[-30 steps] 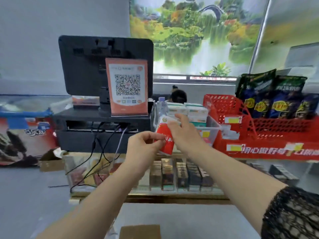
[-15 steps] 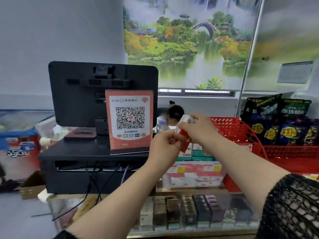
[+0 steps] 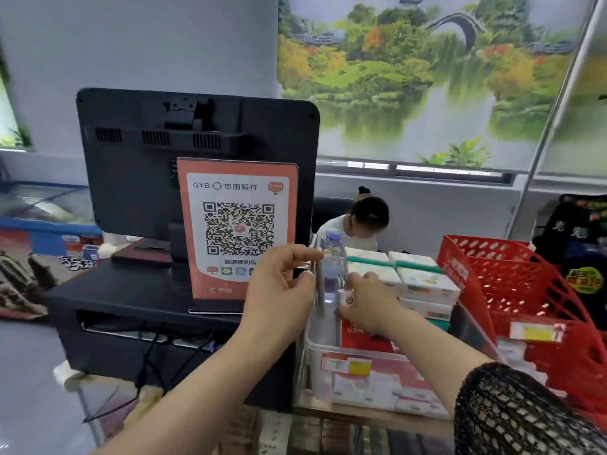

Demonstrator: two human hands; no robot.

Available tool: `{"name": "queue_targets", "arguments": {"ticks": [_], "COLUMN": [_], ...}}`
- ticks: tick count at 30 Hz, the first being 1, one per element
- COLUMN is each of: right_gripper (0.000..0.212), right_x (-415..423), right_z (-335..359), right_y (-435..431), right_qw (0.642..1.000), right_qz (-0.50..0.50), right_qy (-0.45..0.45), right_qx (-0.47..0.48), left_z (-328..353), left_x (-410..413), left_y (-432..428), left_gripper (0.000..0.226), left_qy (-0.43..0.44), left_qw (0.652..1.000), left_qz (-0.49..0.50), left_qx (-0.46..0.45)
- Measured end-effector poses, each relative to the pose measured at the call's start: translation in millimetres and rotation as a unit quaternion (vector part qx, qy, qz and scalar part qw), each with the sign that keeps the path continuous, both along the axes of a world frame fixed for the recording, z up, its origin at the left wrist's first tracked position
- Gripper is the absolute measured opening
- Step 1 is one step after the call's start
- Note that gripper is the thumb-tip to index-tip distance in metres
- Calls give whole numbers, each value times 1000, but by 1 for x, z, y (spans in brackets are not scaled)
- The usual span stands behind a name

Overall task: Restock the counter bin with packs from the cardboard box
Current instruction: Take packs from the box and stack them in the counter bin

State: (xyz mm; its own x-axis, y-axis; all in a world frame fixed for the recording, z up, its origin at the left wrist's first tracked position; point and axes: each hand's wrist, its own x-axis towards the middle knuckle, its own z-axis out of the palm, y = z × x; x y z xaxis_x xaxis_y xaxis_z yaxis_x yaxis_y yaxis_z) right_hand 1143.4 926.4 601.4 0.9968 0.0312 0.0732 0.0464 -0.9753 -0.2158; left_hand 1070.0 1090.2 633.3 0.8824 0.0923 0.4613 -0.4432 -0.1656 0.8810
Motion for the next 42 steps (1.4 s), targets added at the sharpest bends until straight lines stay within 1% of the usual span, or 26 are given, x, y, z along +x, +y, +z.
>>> {"name": "queue_targets", "arguments": {"ticks": [4,9,11,13,16,18,19,20,23,25,27,36,38,40,42], "right_gripper": [62,58,64,64,47,36,33,31,34,36,35,26,31,38,37], "right_x": [18,26,29,30,35,39,39,39,38,40,41,43,42,37,30], "right_z": [-16,-28,-33,-35,-35,-35,-35,-35,-41,-48,-54,-59,-55,-44,-28], "right_y": [3,4,2,2,2,3,4,4,4,3,1,-1,-3,-4,-4], "right_qw": [994,974,968,962,961,968,969,968,963,954,952,958,958,965,980], "right_qz": [38,49,40,40,63,79,90,100,117,140,142,114,110,95,76], "right_qy": [87,184,197,197,158,115,113,129,215,242,249,237,245,236,181], "right_qx": [-44,-125,-151,-184,-217,-206,-202,-190,-111,-106,-110,-112,-105,-68,-16], "left_z": [-2,-5,-8,-11,-12,-12,-12,-12,-13,-14,-14,-19,-20,-22,-24], "left_x": [2,5,7,8,10,12,13,14,14,14,14,13,12,13,14], "left_y": [-6,-10,-11,-11,-14,-15,-15,-16,-16,-15,-13,-9,-10,-10,-9], "left_gripper": [39,40,40,41,41,42,42,42,41,41,40,41,42,42,40], "left_qy": [-23,-39,-38,-34,-28,-29,-30,-30,-30,-29,-28,-28,-27,-24,-18], "left_qw": [1000,999,999,999,999,999,999,999,999,999,999,999,999,999,998], "left_qz": [-5,-12,-12,-15,-12,-8,-7,-6,-13,-18,-20,-27,-27,-25,-23], "left_qx": [7,26,30,27,30,34,35,35,29,28,32,34,33,39,51]}}
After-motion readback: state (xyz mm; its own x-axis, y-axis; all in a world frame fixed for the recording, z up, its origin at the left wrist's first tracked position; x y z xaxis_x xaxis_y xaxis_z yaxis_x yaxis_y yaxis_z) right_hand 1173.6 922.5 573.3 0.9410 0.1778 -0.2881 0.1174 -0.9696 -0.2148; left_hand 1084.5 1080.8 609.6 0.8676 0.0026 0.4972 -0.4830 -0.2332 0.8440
